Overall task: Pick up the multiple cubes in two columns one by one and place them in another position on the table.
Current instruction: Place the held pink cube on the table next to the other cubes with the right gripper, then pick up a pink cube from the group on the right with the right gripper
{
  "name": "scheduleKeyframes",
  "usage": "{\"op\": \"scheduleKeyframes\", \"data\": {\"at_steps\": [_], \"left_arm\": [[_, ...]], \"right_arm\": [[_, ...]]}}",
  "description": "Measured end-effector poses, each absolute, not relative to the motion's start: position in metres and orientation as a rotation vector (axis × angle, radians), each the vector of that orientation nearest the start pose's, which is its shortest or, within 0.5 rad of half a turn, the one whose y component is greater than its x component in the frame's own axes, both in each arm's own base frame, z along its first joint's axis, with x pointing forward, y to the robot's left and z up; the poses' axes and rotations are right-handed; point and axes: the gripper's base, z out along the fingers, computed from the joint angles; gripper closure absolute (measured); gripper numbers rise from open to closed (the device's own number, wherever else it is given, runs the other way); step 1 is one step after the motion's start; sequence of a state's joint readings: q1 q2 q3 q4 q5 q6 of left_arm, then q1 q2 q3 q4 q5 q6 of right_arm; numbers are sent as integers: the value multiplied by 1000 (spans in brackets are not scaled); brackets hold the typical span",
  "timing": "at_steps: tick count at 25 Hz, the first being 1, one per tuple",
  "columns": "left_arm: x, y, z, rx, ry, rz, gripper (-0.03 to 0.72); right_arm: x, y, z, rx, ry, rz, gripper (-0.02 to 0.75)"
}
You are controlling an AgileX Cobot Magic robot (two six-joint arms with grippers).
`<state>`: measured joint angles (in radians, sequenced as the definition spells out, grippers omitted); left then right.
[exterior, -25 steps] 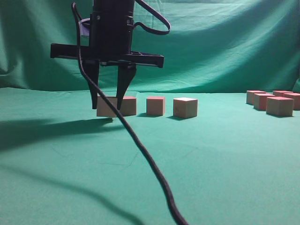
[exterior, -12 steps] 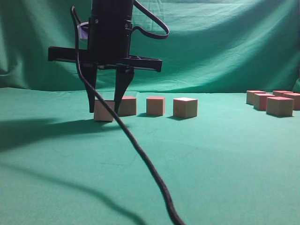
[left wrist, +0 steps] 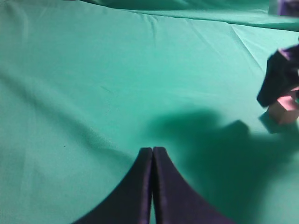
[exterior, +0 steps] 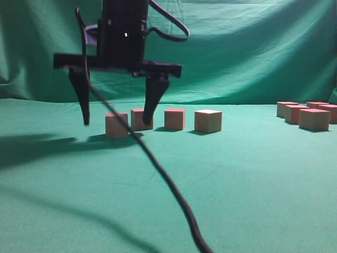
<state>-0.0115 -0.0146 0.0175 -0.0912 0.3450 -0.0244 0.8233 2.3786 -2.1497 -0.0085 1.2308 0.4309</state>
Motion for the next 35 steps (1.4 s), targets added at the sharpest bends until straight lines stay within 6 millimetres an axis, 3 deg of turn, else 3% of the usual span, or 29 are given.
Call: {"op": "scheduleKeyframes", "data": {"at_steps": [6,10,16,19,22,27,35], "left_arm": [[53,-3,177,-69,1830,-114,688],[53,-3,177,-69,1830,-114,688],[53,-3,177,-69,1830,-114,688],[53,-3,177,-69,1830,-114,688],[53,-3,177,-69,1830,-114,688],[53,-3,177,-69,1830,-114,688],[53,-3,177,-69,1830,-114,688]], "right_arm": [[346,371,235,-600,2774,258,160],[338,360,287,-687,2645,290,160],[310,319,383,-711,2424,283,160],[296,290,406,-694,2380,186,160],[288,257,409,-657,2414,126,160],[288,185,391,-471,2554,9,160],[300,97,311,-185,2829,-164,160]]}}
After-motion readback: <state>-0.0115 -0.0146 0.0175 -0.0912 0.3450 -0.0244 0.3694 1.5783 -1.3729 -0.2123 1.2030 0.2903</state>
